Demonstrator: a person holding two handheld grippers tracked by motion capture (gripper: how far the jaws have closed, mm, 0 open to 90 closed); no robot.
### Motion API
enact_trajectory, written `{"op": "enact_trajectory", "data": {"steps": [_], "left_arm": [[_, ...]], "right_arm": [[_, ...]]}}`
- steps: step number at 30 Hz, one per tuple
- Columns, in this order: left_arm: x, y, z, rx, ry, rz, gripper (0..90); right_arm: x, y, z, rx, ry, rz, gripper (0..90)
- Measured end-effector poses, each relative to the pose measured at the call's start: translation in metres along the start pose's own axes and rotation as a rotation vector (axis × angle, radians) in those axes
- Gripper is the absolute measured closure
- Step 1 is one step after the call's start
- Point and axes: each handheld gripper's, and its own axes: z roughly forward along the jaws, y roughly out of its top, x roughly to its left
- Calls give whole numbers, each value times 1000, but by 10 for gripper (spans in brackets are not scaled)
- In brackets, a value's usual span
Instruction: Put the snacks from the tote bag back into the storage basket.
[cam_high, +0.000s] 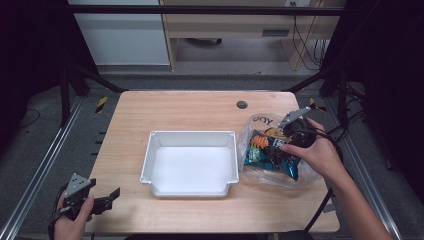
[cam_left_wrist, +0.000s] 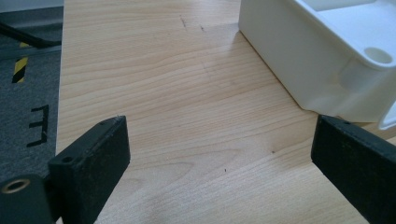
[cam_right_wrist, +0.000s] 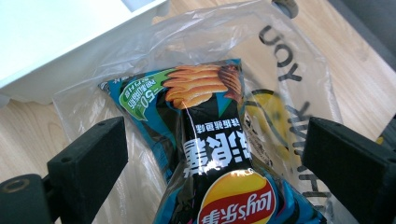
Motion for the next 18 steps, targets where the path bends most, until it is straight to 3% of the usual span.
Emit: {"op": "enact_trajectory", "data": {"steps": [1, 2, 5, 9, 14, 18], "left_arm": [[0, 0, 0, 2, 5, 11, 42], [-2, 1, 1, 27, 50, 64, 41], [-4, 2, 2, 37, 68, 90, 40], [-6, 1, 4, 37, 39, 67, 37], [-5, 0, 6, 47, 34, 79, 37], [-4, 0, 10, 58, 26, 80, 37]], "right_arm": [[-1, 1, 1, 5, 7, -7, 70], [-1, 3, 5, 27, 29, -26, 73], [-1, 4, 6, 38, 37, -36, 67], [1, 5, 9, 59, 38, -51, 68], [-1, 3, 16, 84, 42, -85, 80], [-7, 0, 25, 111, 43, -67, 76]]}}
